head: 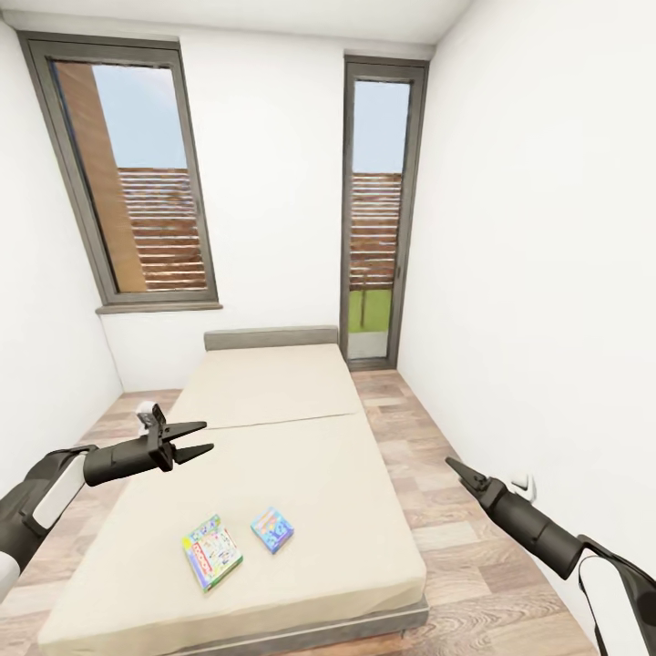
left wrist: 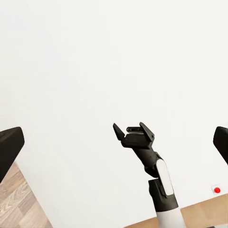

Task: Put all the toys in the child's room - the three board games (two on the bed and one on the table), the two jigsaw puzzles on the table, and the tennis ball on the table - inside the toy box on the table in the child's room.

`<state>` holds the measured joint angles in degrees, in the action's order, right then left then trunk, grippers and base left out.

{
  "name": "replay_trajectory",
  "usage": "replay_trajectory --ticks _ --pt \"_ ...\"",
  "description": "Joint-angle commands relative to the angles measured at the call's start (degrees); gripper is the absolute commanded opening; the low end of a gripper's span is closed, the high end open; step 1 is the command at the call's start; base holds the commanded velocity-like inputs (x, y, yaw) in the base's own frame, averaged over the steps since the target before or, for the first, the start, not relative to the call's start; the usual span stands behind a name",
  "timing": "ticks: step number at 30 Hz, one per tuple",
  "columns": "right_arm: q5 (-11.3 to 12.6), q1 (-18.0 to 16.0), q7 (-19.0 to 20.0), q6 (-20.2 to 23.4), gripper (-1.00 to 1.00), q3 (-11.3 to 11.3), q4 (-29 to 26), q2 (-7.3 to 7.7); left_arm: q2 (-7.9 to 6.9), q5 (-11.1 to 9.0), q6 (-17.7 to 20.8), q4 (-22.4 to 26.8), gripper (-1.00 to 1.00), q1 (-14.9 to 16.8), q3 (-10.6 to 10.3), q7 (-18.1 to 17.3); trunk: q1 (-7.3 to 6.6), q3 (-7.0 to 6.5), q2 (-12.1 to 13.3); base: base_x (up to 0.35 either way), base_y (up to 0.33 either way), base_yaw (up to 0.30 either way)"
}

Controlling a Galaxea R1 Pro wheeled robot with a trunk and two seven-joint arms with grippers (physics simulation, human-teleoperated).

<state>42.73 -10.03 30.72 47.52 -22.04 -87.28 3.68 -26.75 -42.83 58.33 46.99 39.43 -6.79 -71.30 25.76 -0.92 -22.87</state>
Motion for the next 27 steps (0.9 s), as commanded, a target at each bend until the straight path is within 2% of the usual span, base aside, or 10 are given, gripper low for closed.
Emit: replay_trajectory --ticks 1,8,13,19,27 --pt "0.01 -0.04 0.17 0.38 1.00 -0.16 -0.17 -0.01 -0.06 -0.22 0.38 -0.06 1.00 0.03 -0.20 -0.16 0.03 0.03 -0.05 0.002 0.139 0.000" --pt "-0.01 -0.04 0.21 0.38 1.00 -0.34 -0.37 0.01 -0.04 -0.23 0.38 -0.06 1.00 0.03 -0.23 -0.14 0.03 0.01 -0.05 0.001 0.062 0.009" --pt "-0.02 0.00 0.07 0.38 1.00 -0.32 -0.40 0.01 0.02 -0.22 0.36 -0.06 1.00 0.03 -0.24 -0.08 0.03 -0.19 -0.05 0.044 0.052 0.133" --pt "-0.02 -0.02 -0.16 0.38 1.00 -0.28 -0.30 0.01 0.03 -0.20 0.30 -0.06 1.00 0.03 -0.24 -0.07 0.03 -0.42 -0.05 0.166 0.176 0.164" --pt "-0.02 -0.01 -0.19 0.38 1.00 -0.28 -0.20 0.01 0.10 -0.15 0.29 -0.06 1.00 0.03 -0.24 -0.04 0.03 -0.46 -0.05 0.195 0.049 0.028"
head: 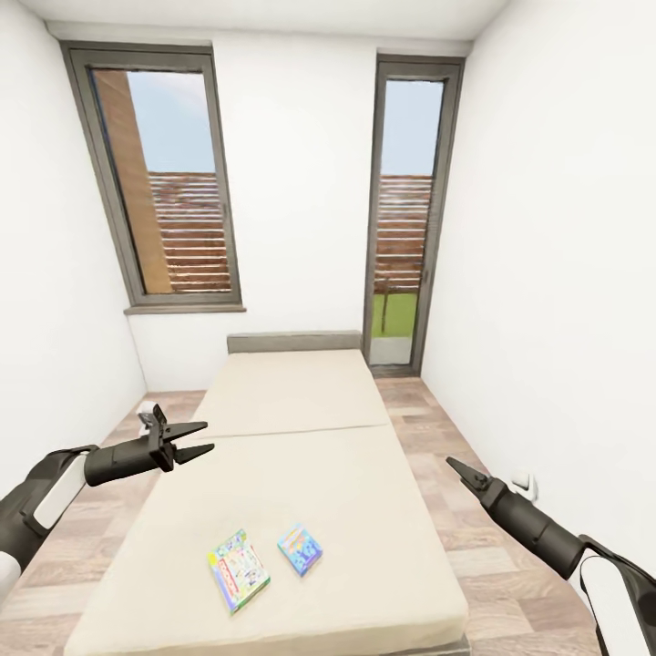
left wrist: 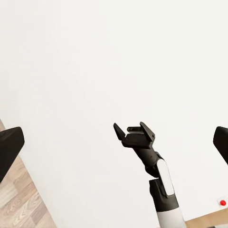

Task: Put all the toys in the child's room - the three board games (two on the bed and one on the table), the two jigsaw puzzles on the table, and the tennis ball on the table - inside the toy box on the table in the child's room.

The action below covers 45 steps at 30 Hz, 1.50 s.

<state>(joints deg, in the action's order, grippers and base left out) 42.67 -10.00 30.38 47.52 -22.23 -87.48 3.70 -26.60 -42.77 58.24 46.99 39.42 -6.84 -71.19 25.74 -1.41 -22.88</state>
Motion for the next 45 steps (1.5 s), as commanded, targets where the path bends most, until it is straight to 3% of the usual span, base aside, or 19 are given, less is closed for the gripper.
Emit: replay_trajectory --ticks 1,7,11,14,16,20,22,23,26,30,36,45 --pt "0.04 -0.03 0.15 0.36 1.00 -0.09 0.01 -0.01 -0.05 -0.21 0.38 -0.05 1.00 0.04 -0.19 -0.14 0.04 0.02 -0.04 0.199 0.023 0.004" --pt "-0.83 -0.08 0.04 0.30 1.00 0.11 0.09 -0.11 -0.10 -0.21 0.36 -0.05 1.00 0.04 -0.16 -0.10 0.04 0.02 -0.04 0.229 0.106 0.001" --pt "-4.70 -0.28 -0.45 0.34 1.00 0.21 0.05 -0.35 -0.11 -0.21 0.38 -0.05 1.00 0.04 -0.18 -0.12 0.04 0.02 -0.04 0.125 0.080 0.000" --pt "-9.08 -1.04 -3.42 0.72 1.00 0.43 -0.07 -0.92 -0.12 -0.21 0.38 -0.05 1.00 0.04 -0.18 -0.16 0.04 0.02 -0.04 0.035 0.024 0.000" --pt "-10.21 -1.54 -5.25 0.83 1.00 0.95 -0.09 -1.15 -0.12 -0.21 0.38 -0.05 1.00 0.04 -0.19 -0.17 0.04 0.02 -0.04 -0.011 0.026 0.000" --pt "-12.06 -3.74 -12.18 1.02 1.00 6.39 -0.17 -2.17 -0.22 -0.21 0.40 -0.05 1.00 0.04 -0.10 -0.24 0.04 0.02 -0.04 -0.120 0.125 0.000" --pt "-12.48 -5.87 -19.25 1.05 1.00 11.76 0.22 -2.99 -0.31 -0.21 0.41 -0.05 1.00 0.04 0.01 -0.31 0.04 0.02 -0.04 -0.143 0.153 0.000" --pt "-12.50 -6.56 -21.54 1.06 1.00 13.13 0.50 -3.26 -0.32 -0.21 0.41 -0.05 1.00 0.04 0.04 -0.32 0.04 0.02 -0.04 -0.109 0.106 0.000" --pt "-12.10 -11.26 -36.02 1.09 1.00 19.56 4.98 -4.79 -0.33 -0.21 0.39 -0.05 1.00 0.04 0.13 -0.31 0.04 0.02 -0.04 -0.048 0.047 0.000" --pt "-11.90 -14.50 -42.65 1.16 1.00 21.98 10.19 -6.05 -0.30 -0.21 0.38 -0.07 1.00 0.04 0.16 -0.21 0.04 0.02 -0.04 -0.014 0.014 0.000" --pt "-11.91 -15.57 -44.52 1.24 1.00 22.82 11.81 -7.07 -0.29 -0.21 0.38 -0.08 1.00 0.04 0.16 -0.13 0.04 0.02 -0.04 -0.040 0.051 0.000" --pt "-11.92 -15.54 -44.51 1.25 1.00 23.27 8.84 -7.33 -0.22 -0.21 0.37 -0.11 1.00 0.04 0.16 -0.10 0.04 0.17 -0.04 -0.040 0.121 0.012"
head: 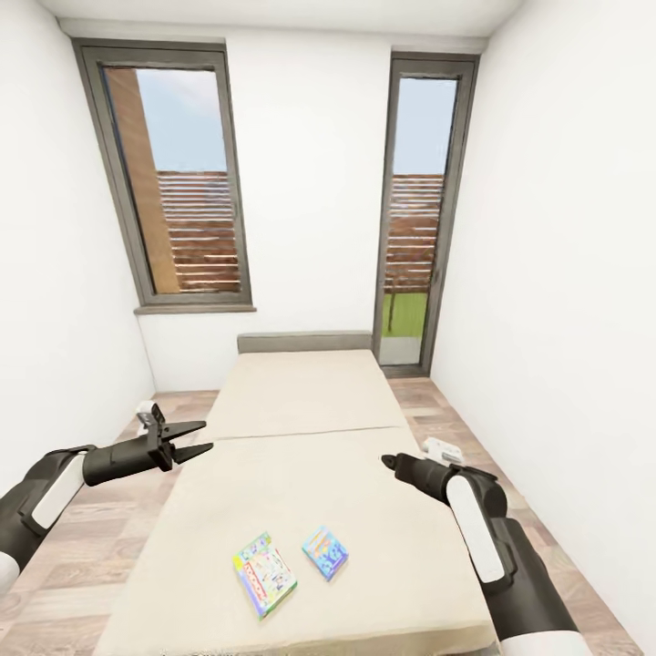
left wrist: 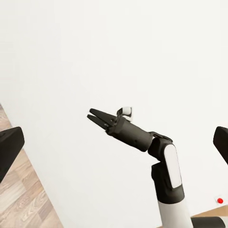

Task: Put all the toys in the child's room - the three board games (two on the bed and one on the table), the two jigsaw puzzles on the table, and the tennis ball on the table - inside the toy box on the table in the child's room.

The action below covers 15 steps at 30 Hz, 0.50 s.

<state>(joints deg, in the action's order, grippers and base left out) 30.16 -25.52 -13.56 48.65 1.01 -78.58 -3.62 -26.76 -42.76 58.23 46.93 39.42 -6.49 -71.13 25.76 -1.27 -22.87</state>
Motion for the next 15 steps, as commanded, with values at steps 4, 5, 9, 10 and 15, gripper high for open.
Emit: replay_trajectory --ticks 4,5,9,10,15 --pt "0.60 0.00 -0.58 0.12 1.00 1.20 -0.67 0.01 0.07 -0.22 0.37 -0.03 1.00 0.04 -0.24 -0.15 0.02 0.31 -0.05 -0.005 0.024 0.069" --pt "0.60 -0.01 -0.58 0.12 1.00 1.37 -0.73 0.01 0.07 -0.22 0.38 -0.04 1.00 0.04 -0.25 -0.15 0.02 0.39 -0.05 -0.002 0.054 0.081" --pt "0.60 -0.04 -0.59 0.10 1.00 1.84 -0.87 0.01 0.05 -0.22 0.37 -0.05 1.00 0.04 -0.27 -0.15 0.02 0.72 -0.05 -0.001 0.118 0.085" --pt "0.60 -0.04 -0.59 0.11 1.00 1.88 -0.87 0.01 0.05 -0.22 0.36 -0.04 1.00 0.04 -0.27 -0.15 0.02 0.81 -0.05 0.013 0.166 0.082" --pt "0.60 -0.05 -0.54 0.14 1.00 2.03 -0.93 0.39 0.17 -0.17 0.32 -0.07 1.00 0.04 -0.46 -0.10 0.02 1.00 -0.05 0.112 0.098 0.035"
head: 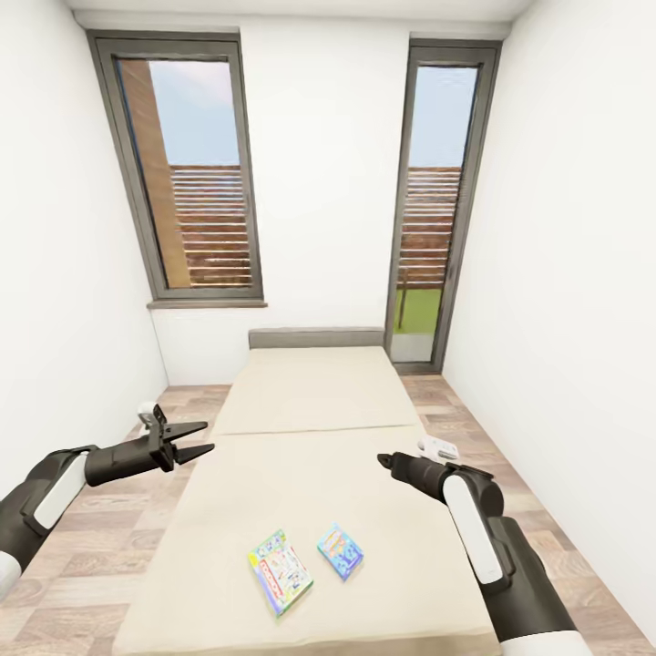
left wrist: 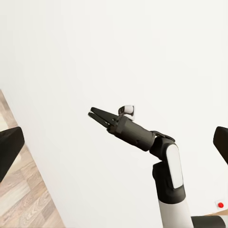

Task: Put all the toys in the child's room - the three board games (two on the bed and one on the table), the two jigsaw puzzles on the table, and the tennis ball on the table - inside the toy box on the table in the child's room.

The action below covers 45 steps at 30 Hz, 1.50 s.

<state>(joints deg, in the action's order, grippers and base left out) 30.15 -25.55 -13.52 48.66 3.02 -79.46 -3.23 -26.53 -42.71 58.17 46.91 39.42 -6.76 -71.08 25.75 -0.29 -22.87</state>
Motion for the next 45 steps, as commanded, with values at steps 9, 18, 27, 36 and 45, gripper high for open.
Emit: replay_trajectory --ticks 9,18,27,36,45 --pt "0.61 -0.02 -0.58 0.19 1.00 0.11 -0.16 0.48 -0.10 -0.20 0.37 -0.05 1.00 0.04 -0.25 -0.13 0.04 0.09 -0.05 0.082 0.037 0.006" --pt "0.61 -0.02 -0.55 0.15 1.00 0.07 -0.16 0.56 -0.23 -0.18 0.36 -0.06 1.00 0.04 -0.21 -0.13 0.04 0.09 -0.05 0.072 0.055 0.000" --pt "0.59 0.08 -0.62 0.08 1.00 0.13 -0.14 0.20 -0.19 -0.18 0.37 -0.06 1.00 0.04 -0.23 -0.11 0.04 0.09 -0.05 0.004 0.158 0.000" --pt "0.61 0.15 -0.61 0.03 1.00 0.14 -0.08 0.16 -0.12 -0.18 0.31 -0.06 1.00 0.04 -0.25 -0.04 0.04 0.09 -0.05 0.103 0.043 0.047" --pt "0.61 0.15 -0.55 0.03 1.00 0.14 -0.08 0.48 -0.05 -0.17 0.28 -0.06 1.00 0.04 -0.27 0.05 0.04 0.09 -0.05 0.143 0.002 0.022"
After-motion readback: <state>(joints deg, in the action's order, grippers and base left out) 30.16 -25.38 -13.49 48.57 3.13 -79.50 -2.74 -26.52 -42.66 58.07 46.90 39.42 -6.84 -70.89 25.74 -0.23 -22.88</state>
